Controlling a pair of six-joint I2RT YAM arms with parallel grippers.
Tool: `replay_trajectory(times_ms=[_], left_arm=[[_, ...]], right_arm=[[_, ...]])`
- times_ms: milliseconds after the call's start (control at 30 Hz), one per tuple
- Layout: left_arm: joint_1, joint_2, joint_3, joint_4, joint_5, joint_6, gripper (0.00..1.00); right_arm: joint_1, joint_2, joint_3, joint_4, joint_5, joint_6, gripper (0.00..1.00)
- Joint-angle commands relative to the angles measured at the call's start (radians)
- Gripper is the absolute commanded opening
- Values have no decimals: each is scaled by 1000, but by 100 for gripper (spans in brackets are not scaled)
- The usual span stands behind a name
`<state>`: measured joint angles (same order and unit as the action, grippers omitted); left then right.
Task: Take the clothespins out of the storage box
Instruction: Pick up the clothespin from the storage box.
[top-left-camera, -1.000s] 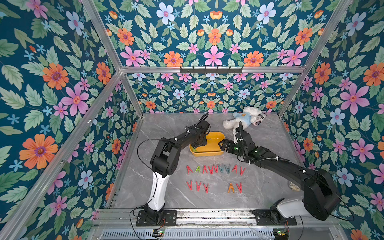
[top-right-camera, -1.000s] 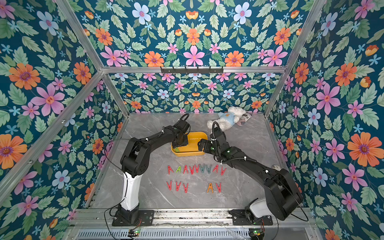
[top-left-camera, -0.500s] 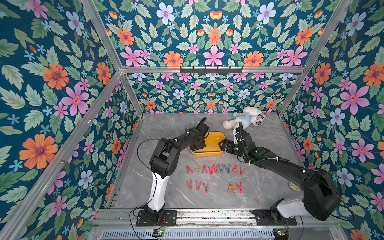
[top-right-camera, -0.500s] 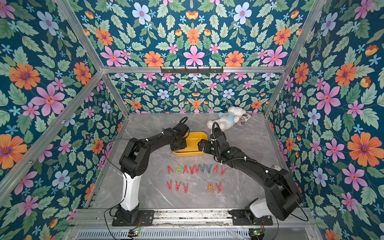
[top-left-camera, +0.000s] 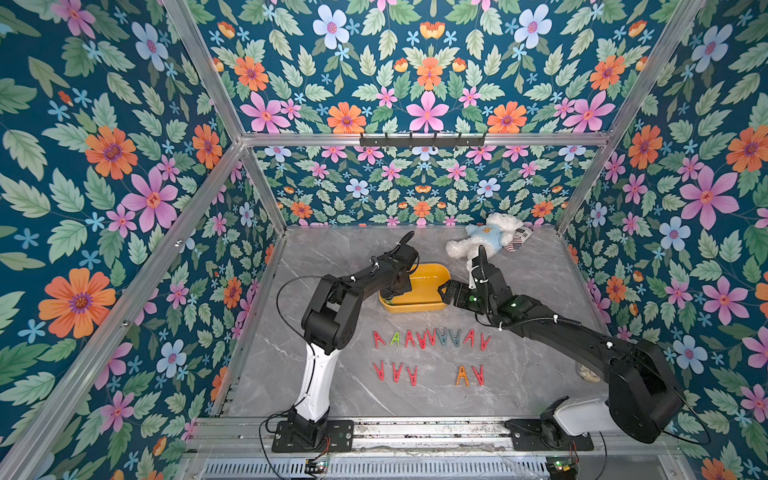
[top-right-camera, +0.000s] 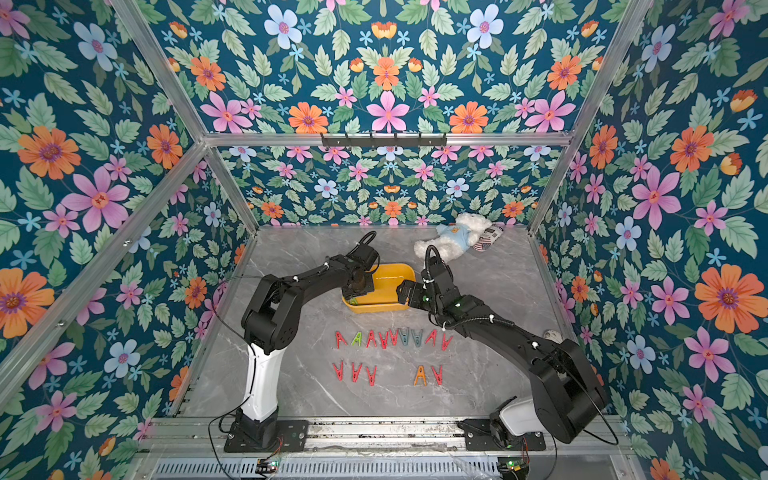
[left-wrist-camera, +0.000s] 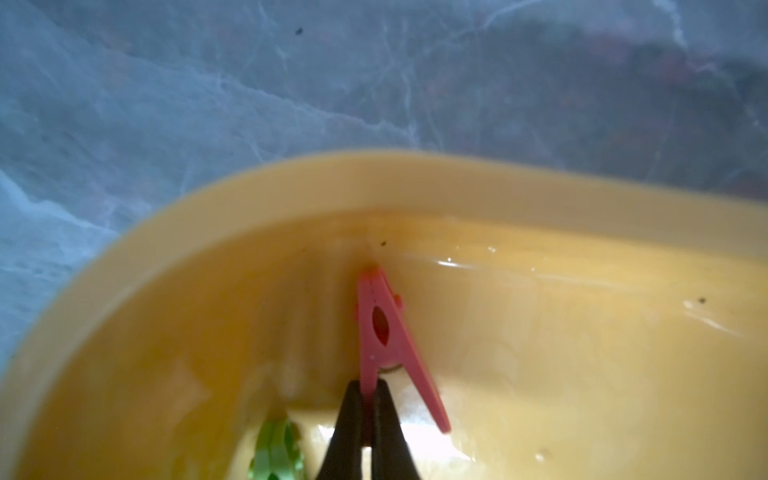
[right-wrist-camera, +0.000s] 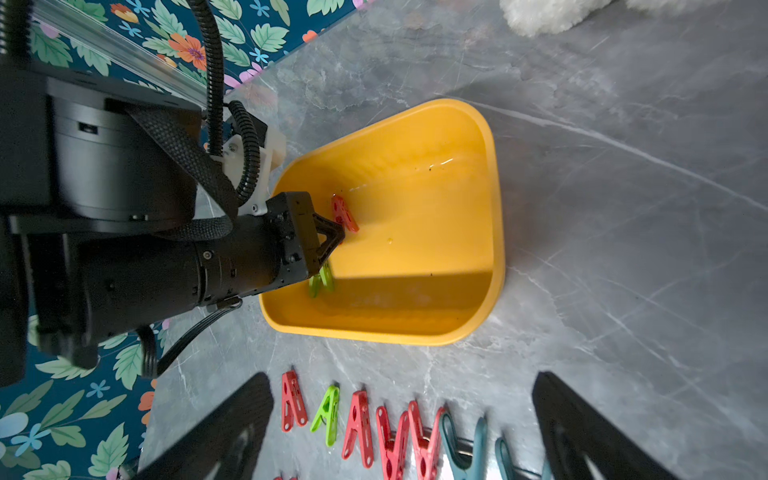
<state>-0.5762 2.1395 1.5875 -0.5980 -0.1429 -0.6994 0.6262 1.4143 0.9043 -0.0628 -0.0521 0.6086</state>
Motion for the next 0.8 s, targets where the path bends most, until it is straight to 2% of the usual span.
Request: replay_trajectory(times_ms=[0,367,767], left_arm=[[-2,-29,-4,-36,0,10,1],[-42,-155,-22,-94,9,30,1],[-191,-338,-155,-151,-3,21,1]], right_arm=[[0,0,7,17,10,3,99],[0,-25,-7,13,20,15,99],[1,-165,-112,9,22,38,99]])
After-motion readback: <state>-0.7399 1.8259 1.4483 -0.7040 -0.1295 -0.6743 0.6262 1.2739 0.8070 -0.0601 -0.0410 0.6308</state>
